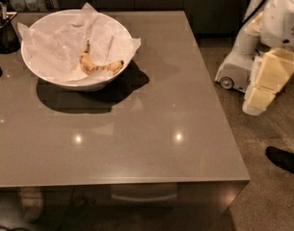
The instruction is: Pick banana from white bowl
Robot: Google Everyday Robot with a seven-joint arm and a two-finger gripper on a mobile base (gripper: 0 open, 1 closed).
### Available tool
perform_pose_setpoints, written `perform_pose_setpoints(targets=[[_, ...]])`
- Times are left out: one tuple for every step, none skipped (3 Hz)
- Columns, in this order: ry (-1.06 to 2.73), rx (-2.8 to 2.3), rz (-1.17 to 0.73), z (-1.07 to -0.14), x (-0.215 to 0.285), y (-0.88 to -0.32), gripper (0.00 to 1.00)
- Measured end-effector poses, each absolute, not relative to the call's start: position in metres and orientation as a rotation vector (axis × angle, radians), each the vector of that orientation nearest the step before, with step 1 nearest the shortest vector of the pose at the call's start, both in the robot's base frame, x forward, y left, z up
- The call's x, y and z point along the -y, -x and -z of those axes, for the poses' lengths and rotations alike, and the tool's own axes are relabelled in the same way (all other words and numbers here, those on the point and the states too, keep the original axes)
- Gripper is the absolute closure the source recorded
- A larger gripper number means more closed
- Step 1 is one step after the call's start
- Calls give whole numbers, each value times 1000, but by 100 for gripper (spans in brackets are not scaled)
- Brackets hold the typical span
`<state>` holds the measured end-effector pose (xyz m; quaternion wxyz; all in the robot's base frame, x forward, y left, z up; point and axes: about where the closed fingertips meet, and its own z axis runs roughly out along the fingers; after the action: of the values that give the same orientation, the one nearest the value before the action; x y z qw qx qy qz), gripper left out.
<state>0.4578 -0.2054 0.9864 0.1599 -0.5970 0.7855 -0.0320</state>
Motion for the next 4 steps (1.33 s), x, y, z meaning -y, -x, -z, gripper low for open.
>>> perform_pose_setpoints(targets=[[1727, -2265, 107, -997, 183, -498, 0], [1727, -2265, 107, -997, 182, -498, 0], [1740, -2204, 81, -1006, 150, -525, 0], [1809, -2140, 66, -1013, 108, -562, 0]])
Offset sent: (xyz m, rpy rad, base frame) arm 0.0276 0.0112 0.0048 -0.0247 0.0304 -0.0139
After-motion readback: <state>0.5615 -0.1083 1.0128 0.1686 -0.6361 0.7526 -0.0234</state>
